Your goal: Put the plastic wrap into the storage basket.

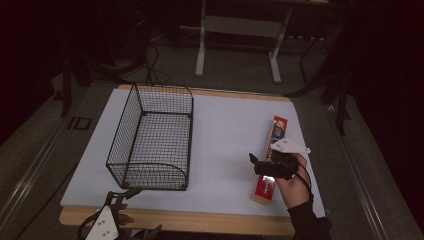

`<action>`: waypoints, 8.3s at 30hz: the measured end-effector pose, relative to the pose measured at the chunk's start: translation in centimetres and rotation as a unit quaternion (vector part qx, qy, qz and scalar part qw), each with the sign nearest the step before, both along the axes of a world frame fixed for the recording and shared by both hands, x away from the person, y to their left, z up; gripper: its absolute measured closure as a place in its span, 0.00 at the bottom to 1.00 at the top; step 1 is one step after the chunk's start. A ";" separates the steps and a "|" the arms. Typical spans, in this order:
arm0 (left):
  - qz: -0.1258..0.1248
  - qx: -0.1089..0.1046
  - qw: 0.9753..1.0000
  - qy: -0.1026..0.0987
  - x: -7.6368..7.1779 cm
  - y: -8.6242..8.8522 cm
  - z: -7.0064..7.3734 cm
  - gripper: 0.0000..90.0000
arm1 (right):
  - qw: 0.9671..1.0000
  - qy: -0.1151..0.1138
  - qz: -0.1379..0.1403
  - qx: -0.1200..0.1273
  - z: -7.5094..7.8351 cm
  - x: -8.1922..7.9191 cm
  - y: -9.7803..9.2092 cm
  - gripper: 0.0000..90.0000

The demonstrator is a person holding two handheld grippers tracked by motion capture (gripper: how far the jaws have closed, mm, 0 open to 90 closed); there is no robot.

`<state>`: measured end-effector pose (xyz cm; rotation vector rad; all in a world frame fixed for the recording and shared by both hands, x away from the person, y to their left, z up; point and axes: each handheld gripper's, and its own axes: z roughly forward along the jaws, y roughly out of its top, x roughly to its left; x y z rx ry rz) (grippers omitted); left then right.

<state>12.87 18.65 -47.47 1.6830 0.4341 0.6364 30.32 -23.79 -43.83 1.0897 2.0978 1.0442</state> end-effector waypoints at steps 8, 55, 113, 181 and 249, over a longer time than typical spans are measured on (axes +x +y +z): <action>-0.001 0.002 1.000 -0.003 0.0 -0.1 0.0 0.00 | 0.997 0.039 -0.069 -0.018 0.2 1.5 -0.5 0.11; -0.002 0.013 1.000 -0.003 0.1 -0.2 -0.1 0.00 | 0.876 0.344 -0.335 0.037 -6.3 11.3 -2.9 0.26; -0.005 0.026 1.000 0.001 0.3 -0.5 -0.3 0.00 | 0.941 0.270 -0.205 -0.005 5.5 12.3 7.3 0.43; -0.007 0.021 1.000 0.006 0.0 0.1 -0.3 0.00 | 0.980 0.189 0.041 -0.032 5.9 11.8 33.5 0.43; -0.011 0.030 0.999 0.008 0.0 -0.1 -0.4 0.00 | 0.972 0.229 0.033 -0.046 -0.3 11.8 32.2 0.33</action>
